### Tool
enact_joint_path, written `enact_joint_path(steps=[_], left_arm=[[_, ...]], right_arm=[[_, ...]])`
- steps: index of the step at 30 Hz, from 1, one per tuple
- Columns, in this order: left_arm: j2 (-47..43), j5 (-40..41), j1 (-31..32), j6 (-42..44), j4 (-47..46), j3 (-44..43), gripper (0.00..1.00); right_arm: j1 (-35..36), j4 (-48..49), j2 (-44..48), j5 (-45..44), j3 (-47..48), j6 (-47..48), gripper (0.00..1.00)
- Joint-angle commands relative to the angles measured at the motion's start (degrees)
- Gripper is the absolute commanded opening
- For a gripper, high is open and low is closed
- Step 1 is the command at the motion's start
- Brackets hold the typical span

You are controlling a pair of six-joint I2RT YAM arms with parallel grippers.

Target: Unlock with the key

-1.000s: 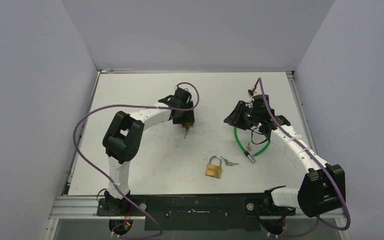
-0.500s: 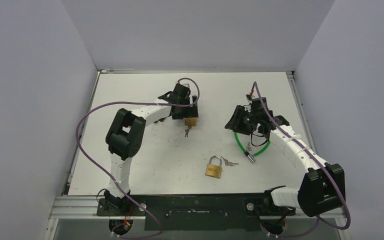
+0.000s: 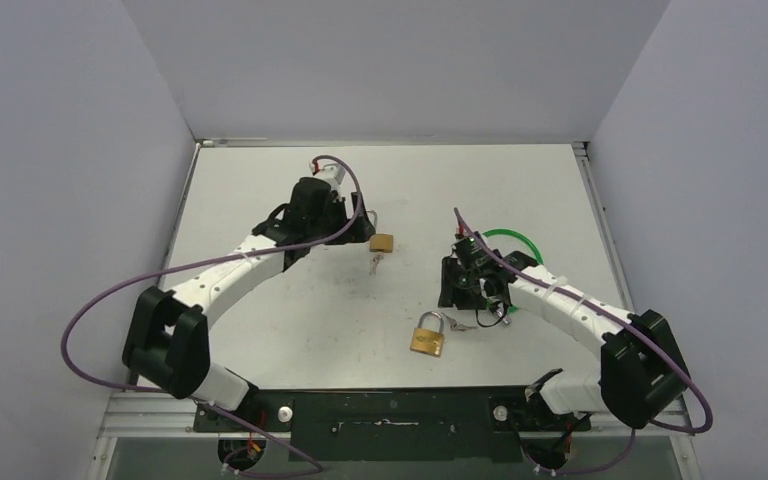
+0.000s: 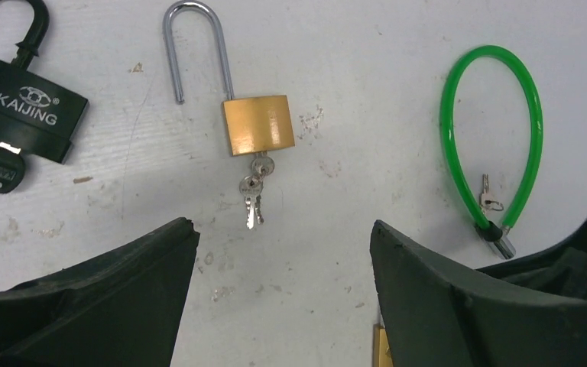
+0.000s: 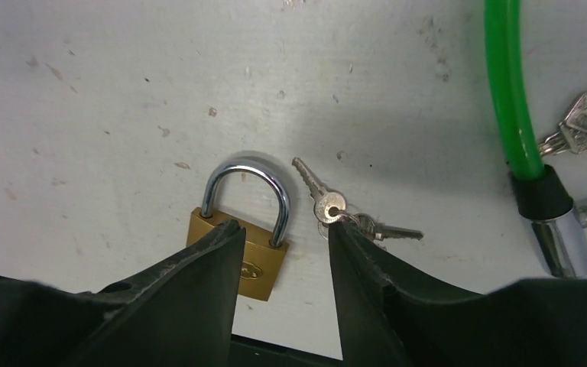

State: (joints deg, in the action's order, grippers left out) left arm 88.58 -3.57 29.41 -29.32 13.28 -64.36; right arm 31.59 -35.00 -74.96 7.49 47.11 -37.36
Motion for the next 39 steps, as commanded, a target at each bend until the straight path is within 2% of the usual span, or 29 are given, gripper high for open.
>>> enact_joint_path(steps=[1, 5, 9, 11, 16, 19, 35, 39], left_arm=[[-8.43, -0.94, -0.84, 0.58, -5.57, 6.50, 0.80], [-12.45, -0.87, -1.56, 0.42, -6.54, 9.86, 0.80], [-12.28, -1.61, -2.13, 0.25, -6.51, 9.86, 0.80], [-11.73, -2.13, -2.43, 0.08, -6.35, 9.47, 0.80], [-10.81, -2.55, -2.69, -0.35, -6.89, 9.24, 0.80], [-10.47, -2.84, -2.78, -0.54, -7.34, 9.25, 0.80], [-10.77, -2.60, -3.39, -1.67, -8.00, 10.24, 0.80], [-11.29, -2.34, -3.39, -1.97, -7.93, 10.36, 0.80]], right_arm=[[5.17, -2.19, -2.15, -8.62, 0.07, -2.10, 0.45], [8.75, -3.95, -5.50, -12.85, 1.38, -2.07, 0.43], [10.16, -5.08, -8.88, -15.94, 3.34, -1.22, 0.23], [10.82, -5.40, -9.62, -16.83, 4.11, -0.62, 0.20], [11.66, -5.14, -11.23, -16.12, 4.48, 1.53, 0.30], [12.01, -4.52, -12.51, -15.25, 4.48, 3.16, 0.32], [12.16, -3.17, -16.44, -17.33, 4.91, 7.29, 0.29], [12.11, -3.05, -16.96, -18.82, 5.08, 7.67, 0.22]])
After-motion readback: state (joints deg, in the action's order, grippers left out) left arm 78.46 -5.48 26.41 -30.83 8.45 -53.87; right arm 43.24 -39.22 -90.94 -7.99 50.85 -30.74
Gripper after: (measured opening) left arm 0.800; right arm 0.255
